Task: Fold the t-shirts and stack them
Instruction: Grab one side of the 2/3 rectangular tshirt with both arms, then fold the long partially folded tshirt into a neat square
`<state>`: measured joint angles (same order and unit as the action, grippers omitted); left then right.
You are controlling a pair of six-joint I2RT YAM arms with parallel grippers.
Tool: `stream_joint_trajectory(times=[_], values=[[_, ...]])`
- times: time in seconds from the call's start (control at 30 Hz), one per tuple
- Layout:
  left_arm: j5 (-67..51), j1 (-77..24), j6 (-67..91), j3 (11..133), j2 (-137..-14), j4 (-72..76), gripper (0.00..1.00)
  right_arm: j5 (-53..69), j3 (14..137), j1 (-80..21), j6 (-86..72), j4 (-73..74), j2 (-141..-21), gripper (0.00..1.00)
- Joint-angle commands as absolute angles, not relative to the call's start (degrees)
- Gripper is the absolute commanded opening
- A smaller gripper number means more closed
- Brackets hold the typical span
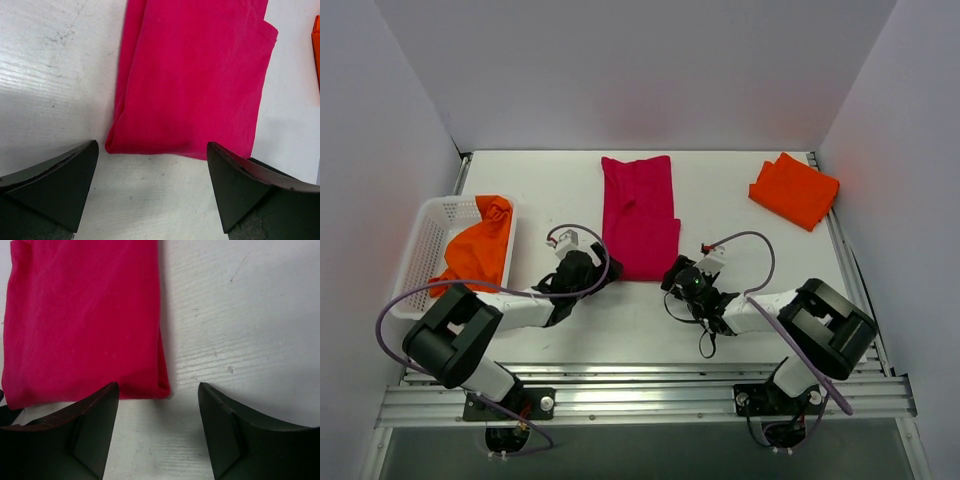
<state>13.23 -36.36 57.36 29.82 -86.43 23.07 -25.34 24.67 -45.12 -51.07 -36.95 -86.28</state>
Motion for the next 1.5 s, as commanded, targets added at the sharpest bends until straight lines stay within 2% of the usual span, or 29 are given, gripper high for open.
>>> stream_joint_trajectory(times=[0.0,0.03,0.2,0.27,0.33,0.37,0.43,0.47,0.5,0.6,0.77,1.03,1.13,1.3,1.47], values=[[14.1,-36.7,58.0,31.3,-88.4,25.7,1.00,-24.3,25.9,-45.5,-52.6,-38.5,-91.2,0.59],[14.2,-36.7,58.0,31.4,-88.7,25.9,1.00,-24.0,26.4,-45.5,-52.5,-38.8,-92.4,0.53],[14.4,-36.7,58.0,31.8,-90.3,27.0,0.81,-24.2,27.2,-45.5,-52.4,-38.6,-93.7,0.38],[14.7,-36.7,57.9,32.0,-90.8,27.6,0.66,-24.6,27.5,-45.4,-52.2,-38.1,-93.6,0.32],[14.7,-36.7,57.8,32.3,-91.8,28.1,0.56,-25.0,27.4,-45.4,-52.0,-38.0,-93.5,0.27],[14.9,-36.7,57.7,32.6,-92.4,28.4,0.48,-25.1,27.5,-45.4,-51.9,-37.9,-93.5,0.21],[14.9,-36.7,57.3,33.0,-93.8,29.6,0.38,-25.4,27.6,-45.4,-51.7,-37.9,-93.7,0.14],[14.9,-36.7,56.8,33.1,-94.4,30.2,0.28,-25.6,27.8,-45.3,-51.5,-37.7,-93.9,0.07],[15.0,-36.7,56.4,33.3,-95.1,31.0,0.23,-25.5,27.9,-45.3,-51.2,-37.4,-93.8,0.02],[14.7,-36.8,55.2,33.1,-94.8,31.0,0.03,-25.6,28.2,-45.4,-50.5,-35.3,-91.9,0.00],[17.7,-40.7,54.8,31.0,-87.6,24.0,0.02,-29.3,27.3,-47.3,-51.2,-25.0,-81.3,0.00],[26.5,-53.9,58.6,28.0,-65.7,1.5,0.02,-38.2,26.9,-58.1,-58.4,-3.3,-59.9,0.00],[27.5,-55.0,59.9,28.3,-57.6,-7.5,0.02,-40.5,28.6,-61.0,-60.9,4.7,-53.5,0.00],[29.9,-54.9,58.6,33.0,-48.3,-17.3,0.02,-44.2,32.9,-62.8,-62.0,11.9,-51.2,0.00],[32.5,-53.9,54.8,38.3,-48.7,-17.8,0.02,-48.9,38.7,-62.5,-58.1,12.2,-55.8,0.00]])
